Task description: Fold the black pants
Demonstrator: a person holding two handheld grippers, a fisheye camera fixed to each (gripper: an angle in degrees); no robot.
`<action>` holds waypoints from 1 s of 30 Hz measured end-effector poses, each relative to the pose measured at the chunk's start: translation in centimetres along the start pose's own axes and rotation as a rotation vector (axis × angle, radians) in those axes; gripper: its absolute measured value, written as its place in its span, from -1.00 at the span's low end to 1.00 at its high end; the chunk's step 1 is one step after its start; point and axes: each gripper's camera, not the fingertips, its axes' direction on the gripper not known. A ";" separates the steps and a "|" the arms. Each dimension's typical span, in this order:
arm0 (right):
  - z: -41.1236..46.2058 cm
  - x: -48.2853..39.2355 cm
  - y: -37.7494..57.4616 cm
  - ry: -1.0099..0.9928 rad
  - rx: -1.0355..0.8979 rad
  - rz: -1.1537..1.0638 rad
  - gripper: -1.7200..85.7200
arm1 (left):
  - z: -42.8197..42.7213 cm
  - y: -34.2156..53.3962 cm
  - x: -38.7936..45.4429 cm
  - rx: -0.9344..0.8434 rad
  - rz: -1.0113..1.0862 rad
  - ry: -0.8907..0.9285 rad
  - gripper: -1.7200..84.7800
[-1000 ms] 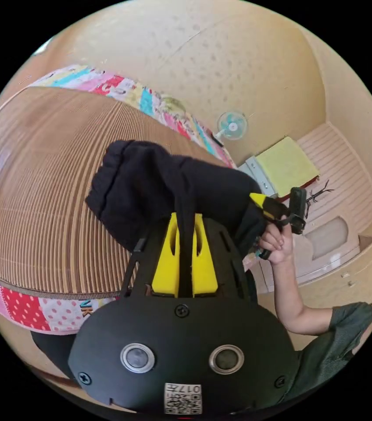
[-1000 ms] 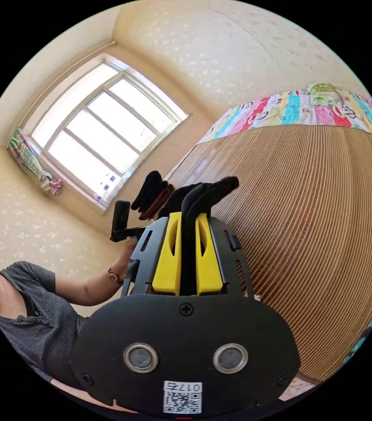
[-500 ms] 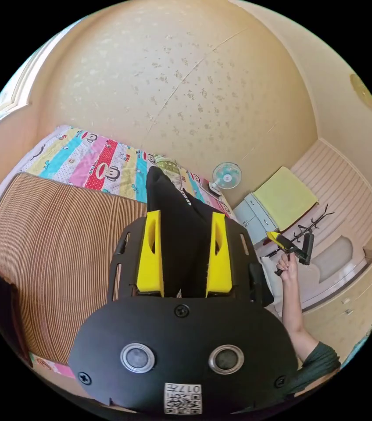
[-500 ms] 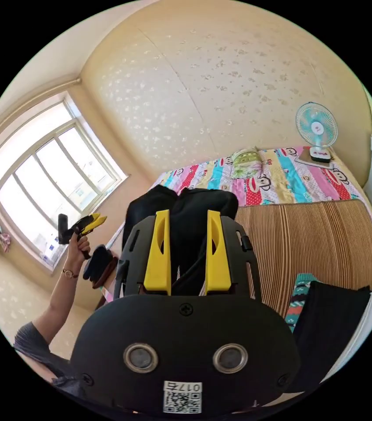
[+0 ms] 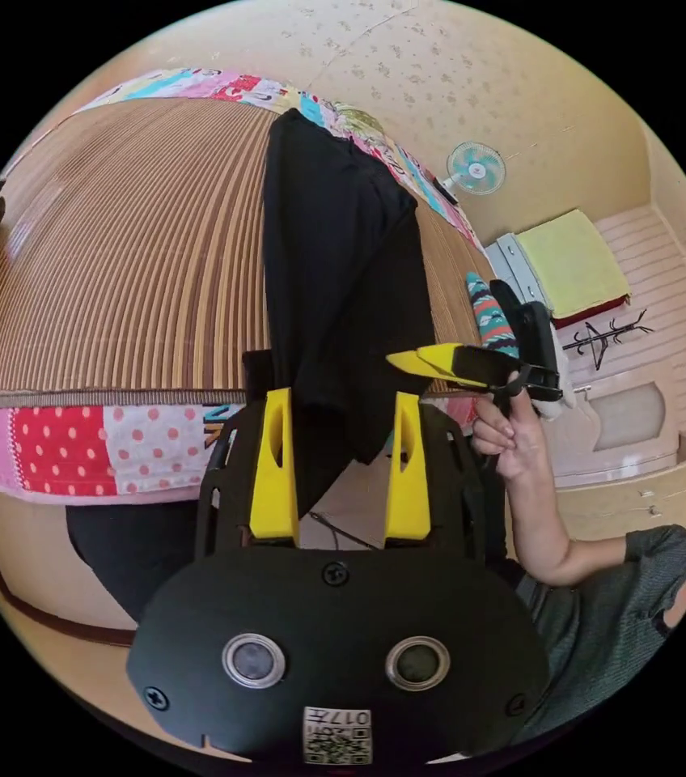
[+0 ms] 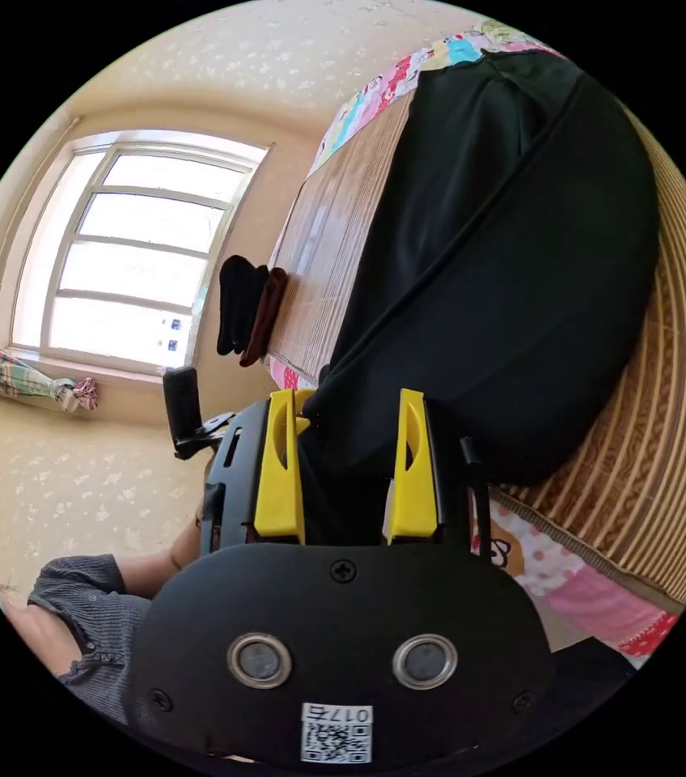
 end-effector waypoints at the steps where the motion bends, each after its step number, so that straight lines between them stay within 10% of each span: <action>1: 0.3 -0.3 0.0 0.032 -0.002 -0.008 -0.59 | 0.3 0.8 0.3 0.032 -0.016 0.008 -0.58; 12: -15.6 5.4 9.9 -0.273 0.327 -0.220 -0.88 | -1.1 3.6 7.9 0.141 0.282 0.101 -0.83; 22: -24.2 12.9 28.0 0.198 0.532 0.152 -0.92 | -2.7 3.6 -3.4 0.034 -0.055 -0.274 -0.58; 30: -22.6 11.8 26.4 -0.024 0.574 -0.023 -0.94 | -1.6 0.6 -7.8 -0.199 -0.113 0.353 -0.91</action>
